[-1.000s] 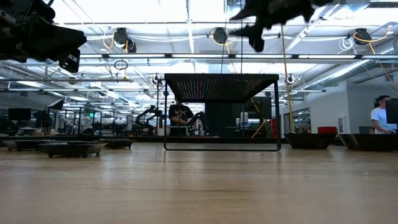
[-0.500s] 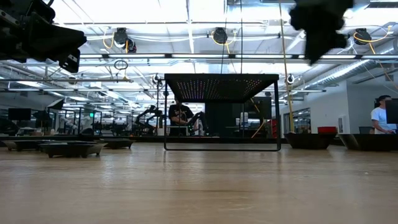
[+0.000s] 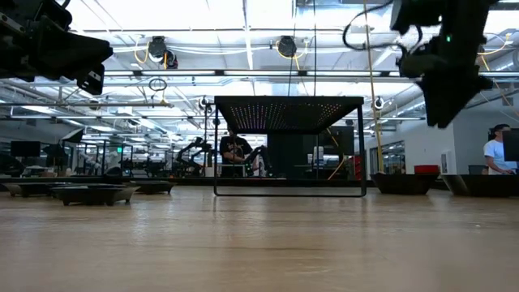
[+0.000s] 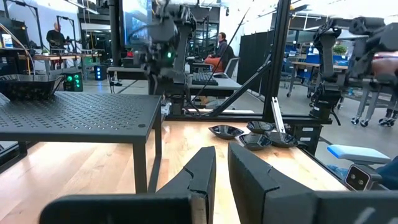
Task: Pick & Place Mini shaped plates
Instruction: Stack the distorted square plate on top of the distorted square plate on the shelf
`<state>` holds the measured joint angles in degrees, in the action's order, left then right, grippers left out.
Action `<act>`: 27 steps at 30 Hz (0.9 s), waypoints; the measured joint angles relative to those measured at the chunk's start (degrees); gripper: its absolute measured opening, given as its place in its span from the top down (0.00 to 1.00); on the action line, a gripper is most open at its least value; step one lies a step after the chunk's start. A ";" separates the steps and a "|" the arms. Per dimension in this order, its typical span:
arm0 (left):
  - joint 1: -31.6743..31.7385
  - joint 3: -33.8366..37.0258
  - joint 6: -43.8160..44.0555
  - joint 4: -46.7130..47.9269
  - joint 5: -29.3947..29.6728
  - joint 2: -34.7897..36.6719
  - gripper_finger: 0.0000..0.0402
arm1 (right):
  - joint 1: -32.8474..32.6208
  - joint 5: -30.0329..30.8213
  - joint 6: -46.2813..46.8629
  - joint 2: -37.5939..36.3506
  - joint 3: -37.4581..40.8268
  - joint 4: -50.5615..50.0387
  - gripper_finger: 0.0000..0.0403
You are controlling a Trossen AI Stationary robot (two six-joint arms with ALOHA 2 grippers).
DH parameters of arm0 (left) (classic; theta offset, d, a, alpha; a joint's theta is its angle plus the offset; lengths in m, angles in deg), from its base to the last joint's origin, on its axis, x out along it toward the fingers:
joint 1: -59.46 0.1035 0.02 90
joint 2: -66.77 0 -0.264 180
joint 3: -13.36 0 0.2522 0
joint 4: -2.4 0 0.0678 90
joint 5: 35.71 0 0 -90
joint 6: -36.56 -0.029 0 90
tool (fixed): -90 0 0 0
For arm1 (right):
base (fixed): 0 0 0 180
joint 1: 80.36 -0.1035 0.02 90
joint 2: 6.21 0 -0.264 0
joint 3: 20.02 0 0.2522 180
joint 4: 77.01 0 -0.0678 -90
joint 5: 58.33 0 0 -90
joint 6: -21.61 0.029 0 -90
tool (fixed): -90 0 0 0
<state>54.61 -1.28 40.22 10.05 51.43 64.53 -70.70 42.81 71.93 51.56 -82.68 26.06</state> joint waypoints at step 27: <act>0.00 0.01 0.00 0.02 0.00 0.00 0.88 | 0.15 -2.37 3.99 0.09 16.26 11.39 0.67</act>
<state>54.61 -1.27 40.22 10.07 51.43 64.53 -70.55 40.44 75.92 51.64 -66.42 37.46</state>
